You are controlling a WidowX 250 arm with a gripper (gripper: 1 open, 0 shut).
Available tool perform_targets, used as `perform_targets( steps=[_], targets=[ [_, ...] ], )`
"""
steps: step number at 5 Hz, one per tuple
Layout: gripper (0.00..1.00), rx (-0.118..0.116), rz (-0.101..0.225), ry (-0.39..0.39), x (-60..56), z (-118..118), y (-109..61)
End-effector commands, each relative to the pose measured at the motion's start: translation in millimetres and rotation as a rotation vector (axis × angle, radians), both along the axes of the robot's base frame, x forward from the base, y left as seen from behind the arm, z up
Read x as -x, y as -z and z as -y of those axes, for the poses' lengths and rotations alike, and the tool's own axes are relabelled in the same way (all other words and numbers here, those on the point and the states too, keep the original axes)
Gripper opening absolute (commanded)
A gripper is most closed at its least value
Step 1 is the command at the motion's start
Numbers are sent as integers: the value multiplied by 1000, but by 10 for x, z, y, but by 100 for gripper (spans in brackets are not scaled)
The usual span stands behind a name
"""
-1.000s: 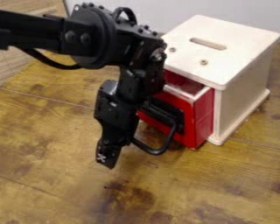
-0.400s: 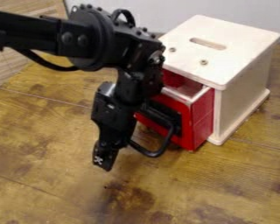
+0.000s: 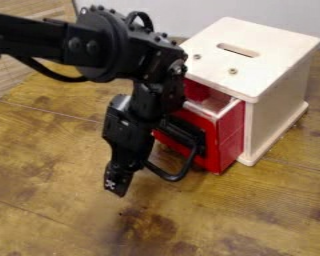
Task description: Open the drawer
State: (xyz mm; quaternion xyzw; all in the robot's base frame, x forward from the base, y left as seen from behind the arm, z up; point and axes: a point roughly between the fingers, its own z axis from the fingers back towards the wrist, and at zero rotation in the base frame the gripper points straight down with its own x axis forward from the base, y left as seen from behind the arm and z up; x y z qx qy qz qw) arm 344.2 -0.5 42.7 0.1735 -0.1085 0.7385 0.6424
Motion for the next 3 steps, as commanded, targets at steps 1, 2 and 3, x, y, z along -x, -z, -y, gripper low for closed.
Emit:
perform_targets(
  steps=[1, 2, 3],
  targets=[
    [0, -91, 94, -175, 67, -360, -401],
    [0, -95, 93, -180, 81, -359, -401],
    [100, -99, 92, -186, 93, -358, -400]
  ],
)
